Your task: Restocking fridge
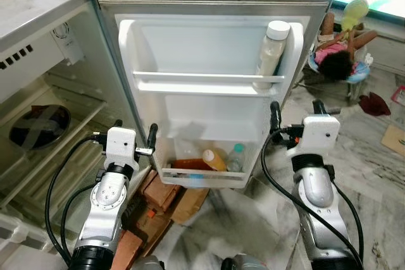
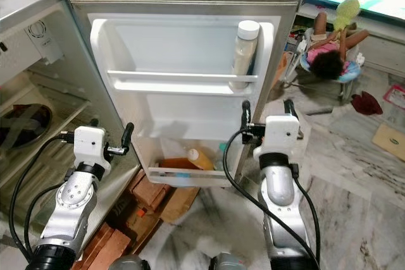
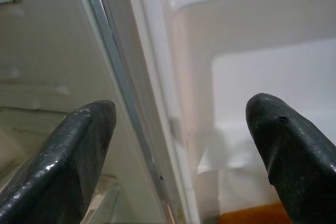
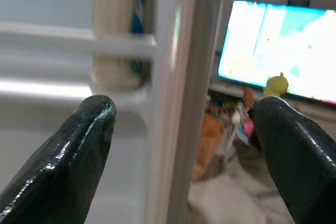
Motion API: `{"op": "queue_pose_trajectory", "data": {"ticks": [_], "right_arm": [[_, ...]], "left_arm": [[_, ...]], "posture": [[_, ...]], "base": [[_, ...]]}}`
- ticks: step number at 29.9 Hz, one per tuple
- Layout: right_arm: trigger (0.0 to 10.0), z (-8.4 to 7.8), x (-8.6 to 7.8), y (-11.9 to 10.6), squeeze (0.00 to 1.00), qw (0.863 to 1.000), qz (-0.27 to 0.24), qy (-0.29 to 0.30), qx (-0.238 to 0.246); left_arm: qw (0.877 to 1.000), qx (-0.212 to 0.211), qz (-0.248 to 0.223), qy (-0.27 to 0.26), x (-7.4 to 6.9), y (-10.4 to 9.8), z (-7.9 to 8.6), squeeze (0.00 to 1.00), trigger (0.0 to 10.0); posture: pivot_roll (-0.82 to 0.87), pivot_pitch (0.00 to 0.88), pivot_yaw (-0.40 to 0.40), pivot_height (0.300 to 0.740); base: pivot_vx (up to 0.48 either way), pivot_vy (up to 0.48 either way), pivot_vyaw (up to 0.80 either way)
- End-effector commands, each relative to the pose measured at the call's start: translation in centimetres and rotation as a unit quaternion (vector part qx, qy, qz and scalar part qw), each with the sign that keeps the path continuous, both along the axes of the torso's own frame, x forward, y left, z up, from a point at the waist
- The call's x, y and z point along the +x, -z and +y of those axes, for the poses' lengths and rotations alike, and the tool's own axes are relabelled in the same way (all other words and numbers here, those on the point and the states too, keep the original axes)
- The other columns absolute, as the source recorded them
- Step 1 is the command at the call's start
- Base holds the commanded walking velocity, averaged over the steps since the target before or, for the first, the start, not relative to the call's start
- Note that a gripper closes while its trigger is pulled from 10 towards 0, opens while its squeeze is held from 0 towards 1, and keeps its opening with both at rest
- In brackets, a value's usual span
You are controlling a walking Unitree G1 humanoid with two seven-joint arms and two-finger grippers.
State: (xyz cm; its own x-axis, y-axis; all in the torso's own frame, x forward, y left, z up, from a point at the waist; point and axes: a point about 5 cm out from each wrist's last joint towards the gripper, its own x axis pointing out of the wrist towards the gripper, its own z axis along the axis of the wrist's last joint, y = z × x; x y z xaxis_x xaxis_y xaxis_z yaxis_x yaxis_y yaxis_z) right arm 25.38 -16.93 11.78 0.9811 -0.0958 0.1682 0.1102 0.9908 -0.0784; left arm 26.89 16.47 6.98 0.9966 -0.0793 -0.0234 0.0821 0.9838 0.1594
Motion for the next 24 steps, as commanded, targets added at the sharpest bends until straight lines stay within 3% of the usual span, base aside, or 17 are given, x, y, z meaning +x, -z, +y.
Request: {"op": "queue_pose_trajectory", "data": {"ticks": [1,12,24], "right_arm": [[10.0,-0.2,-0.2,0.2,0.00,1.000,0.010,0.007,0.006],[10.0,-0.2,0.3,0.9,0.00,0.998,0.063,0.002,0.031],[10.0,0.3,0.9,0.5,0.00,0.997,0.065,-0.021,0.024]], "left_arm": [[1.000,0.009,-0.001,0.004,0.0,-0.1,-0.2,0.00,10.0],[1.000,0.016,0.004,0.001,-0.1,0.2,-0.3,0.00,10.0],[1.000,0.013,0.008,-0.008,-0.3,0.5,-0.2,0.00,10.0]], "posture": [[0.01,0.000,0.000,0.740],[-0.01,0.000,-0.004,0.740],[-0.01,0.000,-0.007,0.740]], "base": [[0.000,0.000,0.00],[0.000,-0.417,0.00],[0.000,-0.469,0.00]]}}
